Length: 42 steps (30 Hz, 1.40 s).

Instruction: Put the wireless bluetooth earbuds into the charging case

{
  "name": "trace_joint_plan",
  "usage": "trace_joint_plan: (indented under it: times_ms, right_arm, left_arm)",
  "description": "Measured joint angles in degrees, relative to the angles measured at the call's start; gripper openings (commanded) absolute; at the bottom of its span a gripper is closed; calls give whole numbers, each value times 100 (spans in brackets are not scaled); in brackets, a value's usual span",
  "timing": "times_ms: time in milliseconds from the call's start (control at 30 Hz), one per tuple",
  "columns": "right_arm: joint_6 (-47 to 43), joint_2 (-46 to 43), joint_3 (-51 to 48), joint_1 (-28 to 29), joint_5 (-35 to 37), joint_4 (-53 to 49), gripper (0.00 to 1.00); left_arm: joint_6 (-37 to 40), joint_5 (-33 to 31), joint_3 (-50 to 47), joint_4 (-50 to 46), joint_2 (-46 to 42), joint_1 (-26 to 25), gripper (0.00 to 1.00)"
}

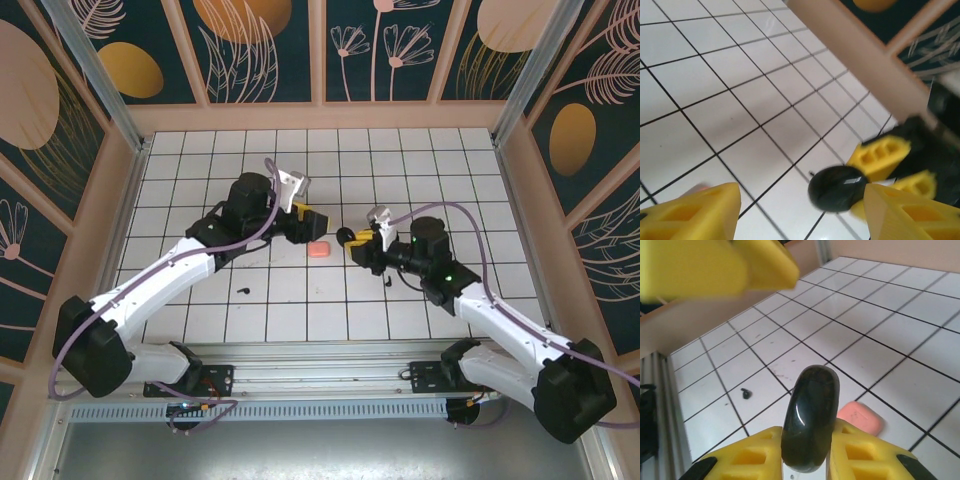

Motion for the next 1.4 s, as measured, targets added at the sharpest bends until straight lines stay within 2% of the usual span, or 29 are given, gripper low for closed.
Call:
trace_joint_plan:
  times_ms: [167, 300, 500, 633, 800, 1067, 1400]
  right_arm:
    - [-730, 254, 870, -160, -752, -1174, 22]
    - [-1445, 498, 1246, -164, -1123, -1908, 22]
    - [-2393, 905, 1864, -164, -1294, -2833, 23]
    - [-2916, 1106, 2225, -164, -1342, -3180, 21]
    - [-3523, 1290, 2509, -162, -1432, -3523, 20]
    - [-4485, 1478, 2699, 107, -1569, -3936, 17]
    - [-4868, 1698, 2905, 409, -1670, -3976, 17]
  left_arm:
    - [1869, 214, 0, -826, -208, 0, 64]
    - [3036, 278, -59, -1182, -415, 0, 64]
    - [4262, 356, -136, -1438, -656, 0, 61]
    - [4913, 647, -166, -1585, -660, 0, 58]
    - [5362, 962, -267, -1646, -667, 0, 58]
    - [5504, 1023, -271, -1641, -667, 0, 61]
    - [5501, 1364, -271, -1639, -640, 0, 49]
